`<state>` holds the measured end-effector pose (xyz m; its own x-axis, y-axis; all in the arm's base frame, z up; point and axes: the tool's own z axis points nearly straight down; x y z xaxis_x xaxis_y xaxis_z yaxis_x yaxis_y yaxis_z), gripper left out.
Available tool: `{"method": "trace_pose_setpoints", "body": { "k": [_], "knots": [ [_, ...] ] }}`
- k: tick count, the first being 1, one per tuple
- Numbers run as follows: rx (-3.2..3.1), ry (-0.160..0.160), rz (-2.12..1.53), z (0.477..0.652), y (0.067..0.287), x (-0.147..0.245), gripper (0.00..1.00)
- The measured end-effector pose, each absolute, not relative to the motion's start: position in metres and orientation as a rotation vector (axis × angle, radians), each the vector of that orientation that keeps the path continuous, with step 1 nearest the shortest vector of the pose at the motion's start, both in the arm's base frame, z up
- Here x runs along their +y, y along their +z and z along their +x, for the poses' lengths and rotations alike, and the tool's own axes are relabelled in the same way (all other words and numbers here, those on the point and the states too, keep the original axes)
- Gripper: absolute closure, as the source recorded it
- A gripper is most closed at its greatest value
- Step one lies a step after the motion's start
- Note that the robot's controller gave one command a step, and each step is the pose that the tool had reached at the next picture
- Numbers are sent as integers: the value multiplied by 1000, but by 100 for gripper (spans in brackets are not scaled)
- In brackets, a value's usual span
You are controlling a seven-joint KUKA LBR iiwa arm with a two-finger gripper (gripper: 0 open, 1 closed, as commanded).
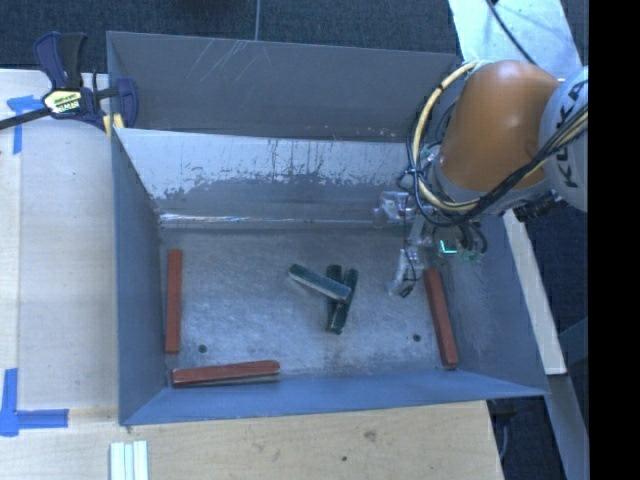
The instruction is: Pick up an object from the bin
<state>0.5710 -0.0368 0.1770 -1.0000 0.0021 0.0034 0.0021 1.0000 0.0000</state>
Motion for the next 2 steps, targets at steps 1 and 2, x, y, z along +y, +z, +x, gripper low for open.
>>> {"method": "trace_pose_setpoints", "body": {
  "k": [1,2],
  "knots": [
    [-3136,-3,105,566,69,23,0],
    [-3145,-1,101,568,72,21,100]
  ]
}}
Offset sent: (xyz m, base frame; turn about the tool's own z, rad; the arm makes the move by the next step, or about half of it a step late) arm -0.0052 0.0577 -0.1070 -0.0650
